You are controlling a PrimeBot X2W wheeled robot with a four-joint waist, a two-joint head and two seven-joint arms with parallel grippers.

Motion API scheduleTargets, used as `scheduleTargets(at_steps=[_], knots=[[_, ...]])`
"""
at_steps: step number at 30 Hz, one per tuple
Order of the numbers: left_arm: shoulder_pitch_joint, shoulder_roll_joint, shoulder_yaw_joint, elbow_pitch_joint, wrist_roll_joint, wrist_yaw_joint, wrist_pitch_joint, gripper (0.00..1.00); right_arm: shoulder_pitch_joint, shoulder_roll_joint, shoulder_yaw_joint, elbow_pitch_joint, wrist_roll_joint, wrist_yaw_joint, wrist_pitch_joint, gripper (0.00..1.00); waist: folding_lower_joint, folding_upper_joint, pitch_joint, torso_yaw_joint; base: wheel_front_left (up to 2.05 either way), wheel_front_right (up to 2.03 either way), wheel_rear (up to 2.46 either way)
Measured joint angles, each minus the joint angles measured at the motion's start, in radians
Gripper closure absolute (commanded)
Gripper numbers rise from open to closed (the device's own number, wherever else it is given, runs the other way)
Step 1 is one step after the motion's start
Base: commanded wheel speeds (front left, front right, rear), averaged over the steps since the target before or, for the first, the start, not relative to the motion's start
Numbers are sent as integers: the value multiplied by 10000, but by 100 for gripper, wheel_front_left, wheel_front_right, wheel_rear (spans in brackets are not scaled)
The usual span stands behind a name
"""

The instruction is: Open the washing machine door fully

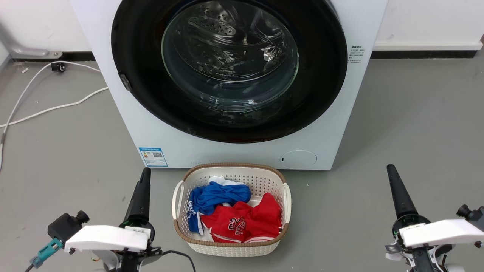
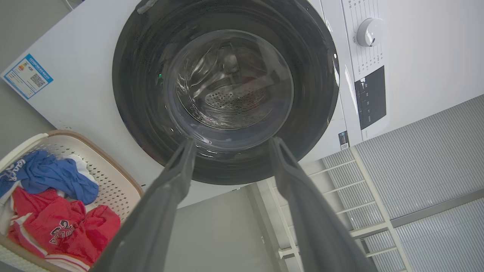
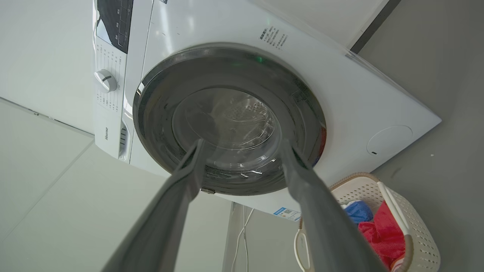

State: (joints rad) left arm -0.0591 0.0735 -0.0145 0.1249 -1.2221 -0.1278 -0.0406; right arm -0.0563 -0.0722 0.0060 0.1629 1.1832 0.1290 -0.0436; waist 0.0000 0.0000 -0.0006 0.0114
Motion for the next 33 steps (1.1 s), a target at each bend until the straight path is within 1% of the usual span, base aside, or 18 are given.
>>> scheduleTargets(at_steps=[13,16,27,33], knots=[[25,282,-303,-153,3250,0,-431,0,117,100,-236,-351,-3578,0,138,0,0,0,-26,28,0,0,0],[24,290,-360,-161,3789,-2,-522,0,164,128,-295,-414,-4261,0,224,0,0,0,-26,37,0,0,0],[-32,518,-491,-38,5864,4,-840,0,207,178,-378,-625,-6199,2,441,0,0,0,-32,40,0,0,0],[-102,652,-637,4,6826,134,-1001,0,258,190,-391,-736,-7035,2,441,0,0,0,-33,42,0,0,0]])
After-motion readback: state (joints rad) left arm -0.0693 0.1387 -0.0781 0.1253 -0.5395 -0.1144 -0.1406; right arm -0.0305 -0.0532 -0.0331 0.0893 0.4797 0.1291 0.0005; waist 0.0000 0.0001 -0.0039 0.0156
